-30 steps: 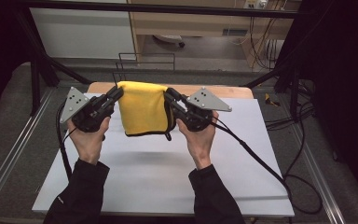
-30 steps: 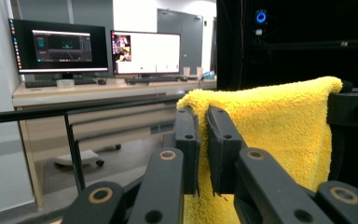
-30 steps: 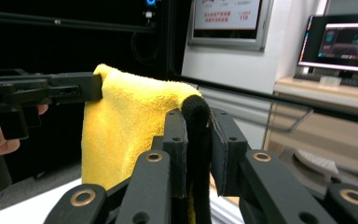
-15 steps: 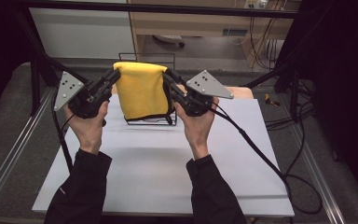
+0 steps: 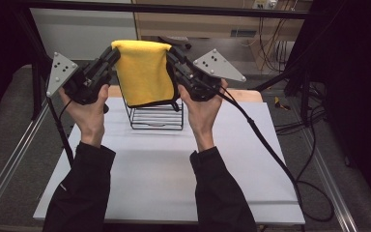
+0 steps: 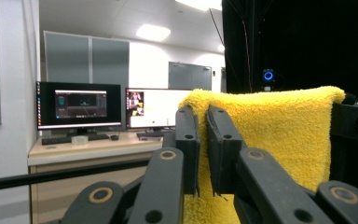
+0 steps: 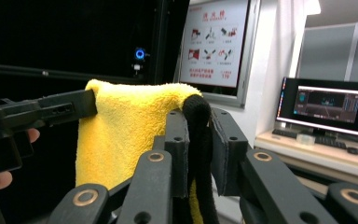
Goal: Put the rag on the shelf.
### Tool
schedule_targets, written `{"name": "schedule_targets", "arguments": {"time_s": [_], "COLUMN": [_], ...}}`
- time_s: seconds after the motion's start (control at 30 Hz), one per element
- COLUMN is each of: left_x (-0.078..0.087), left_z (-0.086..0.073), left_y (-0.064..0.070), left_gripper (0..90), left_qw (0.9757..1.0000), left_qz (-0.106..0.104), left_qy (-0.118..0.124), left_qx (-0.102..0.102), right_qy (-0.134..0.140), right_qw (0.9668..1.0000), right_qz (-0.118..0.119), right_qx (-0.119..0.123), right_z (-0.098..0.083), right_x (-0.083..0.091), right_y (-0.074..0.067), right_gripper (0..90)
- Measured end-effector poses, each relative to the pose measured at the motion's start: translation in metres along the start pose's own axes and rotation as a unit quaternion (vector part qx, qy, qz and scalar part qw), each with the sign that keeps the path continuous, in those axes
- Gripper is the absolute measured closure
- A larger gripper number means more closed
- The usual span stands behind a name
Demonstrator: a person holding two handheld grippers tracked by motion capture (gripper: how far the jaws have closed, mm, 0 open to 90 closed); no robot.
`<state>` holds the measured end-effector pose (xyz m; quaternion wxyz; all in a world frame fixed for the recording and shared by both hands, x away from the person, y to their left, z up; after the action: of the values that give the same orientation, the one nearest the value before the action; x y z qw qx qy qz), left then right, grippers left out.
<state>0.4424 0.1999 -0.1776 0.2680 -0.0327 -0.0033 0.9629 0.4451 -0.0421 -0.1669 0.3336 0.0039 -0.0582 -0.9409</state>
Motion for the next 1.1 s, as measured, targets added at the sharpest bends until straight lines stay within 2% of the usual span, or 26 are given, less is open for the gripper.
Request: {"name": "schedule_targets", "arguments": {"time_s": [0.2,0.47,0.57,0.87,1.1], "left_x": [-0.006,-0.016,-0.019,-0.030,-0.040], "left_z": [0.017,0.028,0.035,0.051,0.058], "left_y": [-0.003,-0.012,-0.016,-0.025,-0.032], "left_gripper": [83.3,83.3,83.3,83.3,83.3], "left_qw": [0.9999,0.9997,0.9996,0.9994,0.9992], "left_qz": [0.008,0.019,0.024,0.024,0.029], "left_qy": [0.004,0.013,0.016,0.026,0.025], "left_qx": [-0.006,-0.001,-0.006,0.001,-0.011], "right_qy": [0.012,0.018,0.021,0.025,0.024], "right_qw": [0.9999,0.9998,0.9997,0.9994,0.9994], "right_qz": [-0.007,-0.010,-0.010,-0.017,-0.015], "right_qx": [0.008,0.008,0.008,0.018,0.017], "right_z": [0.019,0.032,0.037,0.058,0.064], "right_x": [-0.005,-0.018,-0.022,-0.033,-0.043], "right_y": [0.004,0.007,0.009,0.014,0.022], "right_gripper": [78.6,78.6,78.6,78.6,78.6]}}
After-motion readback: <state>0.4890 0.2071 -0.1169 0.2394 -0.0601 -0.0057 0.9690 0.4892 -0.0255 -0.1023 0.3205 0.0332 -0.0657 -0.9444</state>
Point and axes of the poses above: each handheld gripper's, and its own axes: x roughly backward along the jaws, z roughly out of its top, y roughly to its right, the point moved 3 cm from there along -x, roughly forward along the jaws, and after that the axes turned 13 degrees about -y, right-handed, at the moved point
